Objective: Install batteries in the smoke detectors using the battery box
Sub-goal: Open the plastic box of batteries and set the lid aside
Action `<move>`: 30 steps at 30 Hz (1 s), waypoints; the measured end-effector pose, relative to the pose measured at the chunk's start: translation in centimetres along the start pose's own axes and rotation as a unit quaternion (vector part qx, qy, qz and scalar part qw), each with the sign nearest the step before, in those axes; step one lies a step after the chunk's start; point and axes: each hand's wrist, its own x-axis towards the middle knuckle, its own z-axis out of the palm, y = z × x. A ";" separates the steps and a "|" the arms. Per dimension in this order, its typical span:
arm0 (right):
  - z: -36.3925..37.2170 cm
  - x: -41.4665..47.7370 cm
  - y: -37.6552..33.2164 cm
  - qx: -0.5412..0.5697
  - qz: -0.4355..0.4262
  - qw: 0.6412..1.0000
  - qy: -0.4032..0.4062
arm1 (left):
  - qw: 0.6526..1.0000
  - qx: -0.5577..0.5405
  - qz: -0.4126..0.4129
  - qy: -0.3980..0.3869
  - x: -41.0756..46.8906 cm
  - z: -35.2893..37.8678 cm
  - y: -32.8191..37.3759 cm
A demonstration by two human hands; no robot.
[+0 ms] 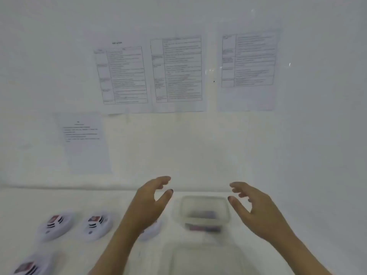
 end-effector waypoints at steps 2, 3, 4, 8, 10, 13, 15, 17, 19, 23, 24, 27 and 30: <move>1.2 -1.7 0.6 0.011 0.021 0.999 -0.025 | 0.999 -0.033 -0.033 -0.002 -1.7 0.3 -1.0; 1.8 -3.0 0.9 0.017 0.031 0.999 -0.039 | 0.997 -0.052 -0.048 -0.007 -2.9 0.7 -1.9; 2.4 -4.3 1.3 0.031 0.044 0.997 -0.063 | 0.995 -0.075 -0.068 -0.019 -4.0 0.9 -2.4; 4.1 -8.0 2.3 0.070 0.095 0.989 -0.086 | 0.979 -0.125 -0.147 -0.062 -7.5 2.1 -4.1; 4.7 -9.4 2.7 0.084 0.124 0.984 -0.098 | 0.968 -0.144 -0.184 -0.091 -8.9 2.7 -4.9; 5.0 -10.7 2.8 0.105 0.150 0.977 -0.110 | 0.945 -0.187 -0.232 -0.137 -10.4 3.2 -5.3; 4.9 -11.2 2.6 0.123 0.165 0.972 -0.114 | 0.927 -0.219 -0.259 -0.157 -11.2 3.4 -5.4; 5.0 -11.5 2.5 0.147 0.182 0.965 -0.115 | 0.914 -0.251 -0.277 -0.156 -11.7 3.6 -5.5; 5.0 -11.5 2.8 0.176 0.201 0.957 -0.115 | 0.897 -0.290 -0.293 -0.158 -11.8 3.7 -5.5; 4.6 -11.0 3.0 0.256 0.245 0.926 -0.129 | 0.869 -0.350 -0.310 -0.162 -11.6 3.8 -5.4; 4.5 -10.9 3.0 0.275 0.256 0.917 -0.137 | 0.862 -0.361 -0.316 -0.162 -11.6 3.8 -5.4; 4.3 -10.5 3.0 0.340 0.286 0.879 -0.171 | 0.829 -0.414 -0.330 -0.179 -11.6 3.9 -5.7; 4.2 -10.3 3.1 0.391 0.296 0.848 -0.200 | 0.792 -0.462 -0.348 -0.197 -11.5 4.1 -6.1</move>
